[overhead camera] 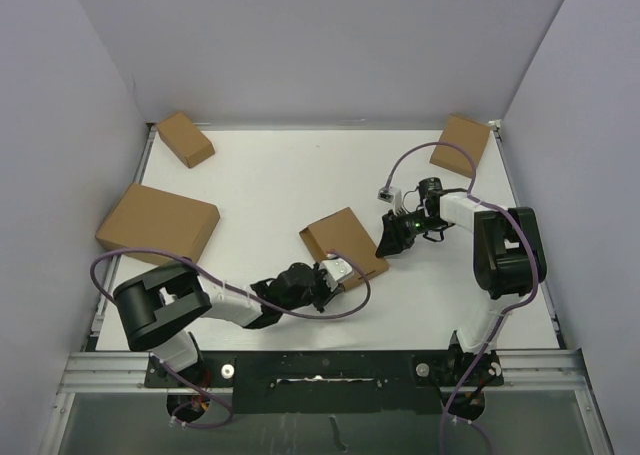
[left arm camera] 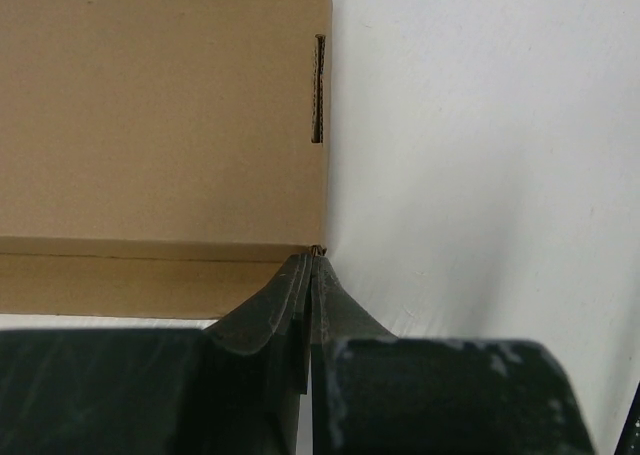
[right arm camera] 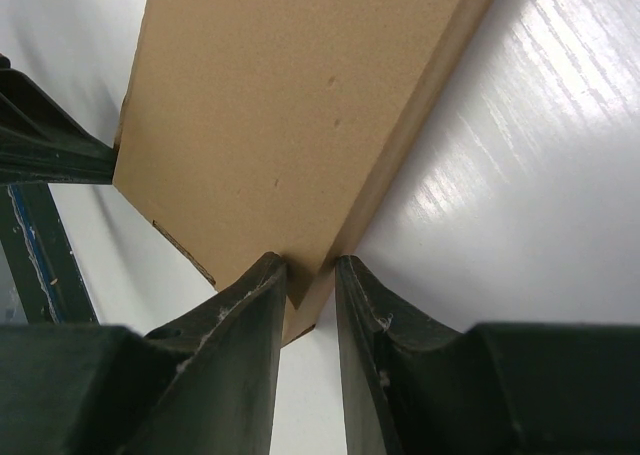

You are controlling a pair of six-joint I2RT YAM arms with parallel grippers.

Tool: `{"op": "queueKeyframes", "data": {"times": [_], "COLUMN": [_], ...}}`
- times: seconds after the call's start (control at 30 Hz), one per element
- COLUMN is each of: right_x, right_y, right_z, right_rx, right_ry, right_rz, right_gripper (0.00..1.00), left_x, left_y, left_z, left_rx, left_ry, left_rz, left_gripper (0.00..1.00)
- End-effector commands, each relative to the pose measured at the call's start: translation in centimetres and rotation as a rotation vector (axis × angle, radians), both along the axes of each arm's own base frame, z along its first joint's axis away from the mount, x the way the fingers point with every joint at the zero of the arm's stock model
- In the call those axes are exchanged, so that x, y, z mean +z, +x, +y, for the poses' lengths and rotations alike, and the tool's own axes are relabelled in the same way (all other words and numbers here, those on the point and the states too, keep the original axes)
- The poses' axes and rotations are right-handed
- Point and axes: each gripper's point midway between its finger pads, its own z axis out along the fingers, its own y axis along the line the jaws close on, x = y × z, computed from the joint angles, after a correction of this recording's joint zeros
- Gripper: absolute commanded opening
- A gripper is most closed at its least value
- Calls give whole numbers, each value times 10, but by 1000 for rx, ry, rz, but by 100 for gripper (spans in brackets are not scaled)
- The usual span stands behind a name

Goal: Fold the paper box

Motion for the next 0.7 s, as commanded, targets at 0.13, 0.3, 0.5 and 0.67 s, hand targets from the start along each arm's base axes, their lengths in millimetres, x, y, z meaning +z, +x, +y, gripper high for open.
{"op": "queueKeyframes", "data": {"times": [0.13,0.3,0.5,0.67], "right_x": [-7,-7,-7,-7], "right_y": [10,10,11,11], "right_z": [-3,-3,-4,-4], "right_rx": [14,13,12,12], "right_ry": [-57,-58,-58,-58], "right_rz": [-48,-47,-49,-49], "right_gripper": [26,26,26,26], "left_x": [56,59,63,73], "left_y": [16,12,11,11], "left_z": [-22,-24,-18,-9], "left_rx": [39,23,38,61], "left_ry": [-90,-85,-82,-74], "left_rz": [-5,23,60,77], "left_gripper": [0,0,11,26]}}
